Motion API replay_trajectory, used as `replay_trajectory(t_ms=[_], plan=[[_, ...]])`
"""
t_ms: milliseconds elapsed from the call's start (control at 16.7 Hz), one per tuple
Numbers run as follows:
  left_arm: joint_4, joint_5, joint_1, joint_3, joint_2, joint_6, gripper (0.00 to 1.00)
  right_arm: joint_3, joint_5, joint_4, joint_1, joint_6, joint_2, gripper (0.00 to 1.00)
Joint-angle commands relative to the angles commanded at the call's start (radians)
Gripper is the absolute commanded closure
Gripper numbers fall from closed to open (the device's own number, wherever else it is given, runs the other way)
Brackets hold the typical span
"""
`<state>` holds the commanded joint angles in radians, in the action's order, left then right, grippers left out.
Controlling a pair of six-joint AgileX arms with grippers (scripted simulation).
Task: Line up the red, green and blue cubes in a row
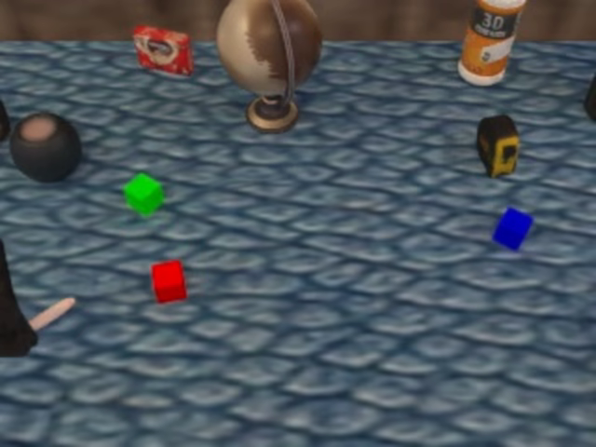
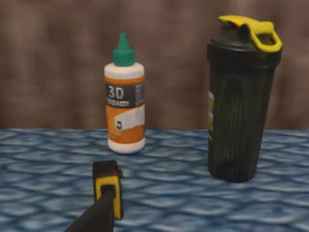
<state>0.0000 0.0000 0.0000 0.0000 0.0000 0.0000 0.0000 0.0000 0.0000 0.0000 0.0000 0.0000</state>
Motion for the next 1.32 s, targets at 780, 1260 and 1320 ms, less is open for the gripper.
replay_trajectory(t_ms=[780, 1260, 1320], plan=[[-0.375, 0.000, -0.131, 0.525, 0.684, 0.355, 0.00, 0.000, 0.000, 0.000, 0.000, 0.000, 0.000, 0.00], [-0.794, 0.002, -0.272, 1.070, 1.501, 0.738, 0.00, 0.000, 0.000, 0.000, 0.000, 0.000, 0.000, 0.00], [-0.837, 0.003, -0.288, 1.129, 1.580, 0.778, 0.00, 0.000, 0.000, 0.000, 0.000, 0.000, 0.000, 0.00]])
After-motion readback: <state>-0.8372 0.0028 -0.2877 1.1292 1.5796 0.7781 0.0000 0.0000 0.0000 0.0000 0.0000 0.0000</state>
